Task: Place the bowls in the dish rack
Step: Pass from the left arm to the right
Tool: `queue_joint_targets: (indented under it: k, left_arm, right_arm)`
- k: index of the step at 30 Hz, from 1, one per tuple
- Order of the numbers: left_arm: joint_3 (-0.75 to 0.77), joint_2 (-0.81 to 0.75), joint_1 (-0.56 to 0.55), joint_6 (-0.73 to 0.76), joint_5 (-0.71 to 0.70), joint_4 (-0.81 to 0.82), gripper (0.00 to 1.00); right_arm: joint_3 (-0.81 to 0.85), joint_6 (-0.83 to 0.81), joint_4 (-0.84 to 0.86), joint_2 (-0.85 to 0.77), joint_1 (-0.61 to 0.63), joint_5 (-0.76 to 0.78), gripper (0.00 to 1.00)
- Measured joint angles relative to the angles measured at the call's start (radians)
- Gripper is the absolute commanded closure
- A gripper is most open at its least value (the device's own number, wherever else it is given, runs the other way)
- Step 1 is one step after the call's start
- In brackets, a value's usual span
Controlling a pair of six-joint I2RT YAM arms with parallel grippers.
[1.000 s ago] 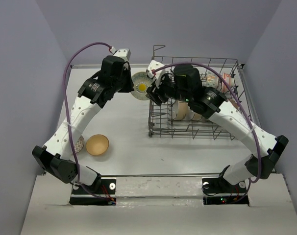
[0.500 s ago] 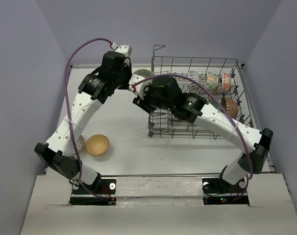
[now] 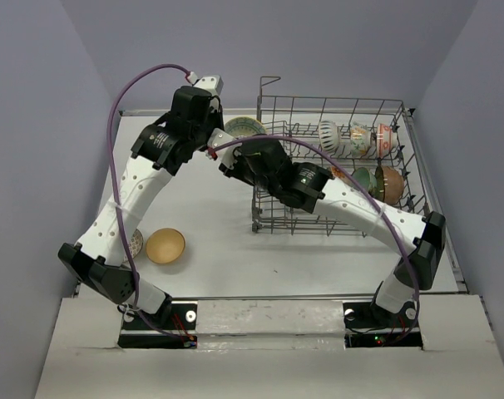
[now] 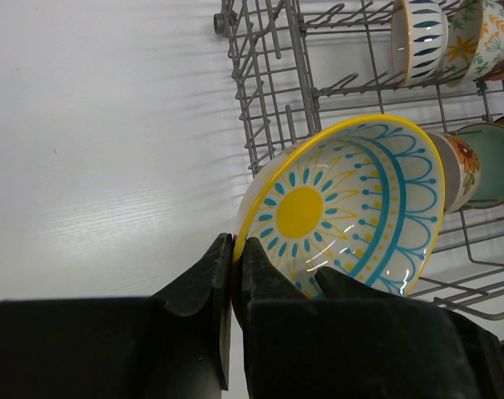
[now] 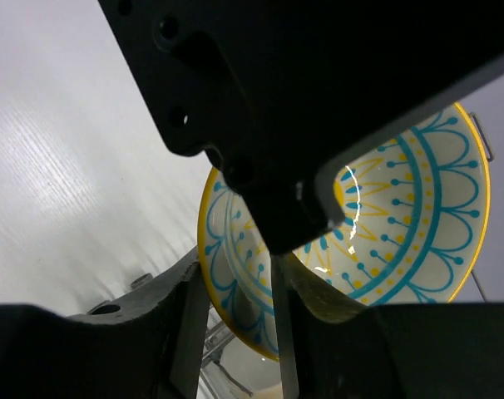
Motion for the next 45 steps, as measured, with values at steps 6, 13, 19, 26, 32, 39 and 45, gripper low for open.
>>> queue_joint_targets:
  k: [6,13,19,26,32,39,45]
  left_arm:
    - [0.016,0.000,0.001,0.000,0.001,0.011,1.00]
    - [0.022,0.000,0.002,0.019,-0.004,0.013,1.00]
    - [0.024,0.000,0.002,0.026,-0.006,0.012,1.00]
    - [0.049,0.000,-0.001,0.025,0.006,0.002,0.96]
    - [0.092,0.008,-0.011,0.021,0.018,0.002,0.77]
    - [0.136,0.015,-0.011,-0.008,0.030,0.013,0.52]
    - [0.149,0.015,-0.011,-0.017,0.036,0.030,0.44]
  right_arm:
    - [-0.005,-0.032,0.035,0.002,0.016,0.056,0.72]
    - [-0.049,-0.080,0.122,-0.002,0.031,0.082,0.89]
    - [-0.101,-0.099,0.192,-0.020,0.034,0.084,0.99]
    - [-0.143,-0.099,0.247,-0.053,0.035,0.075,0.99]
    - [-0.174,-0.099,0.290,-0.096,0.035,0.074,0.99]
    - [-0.174,-0.075,0.323,-0.103,0.033,0.091,0.99]
    - [-0.206,-0.074,0.340,-0.116,0.025,0.126,0.99]
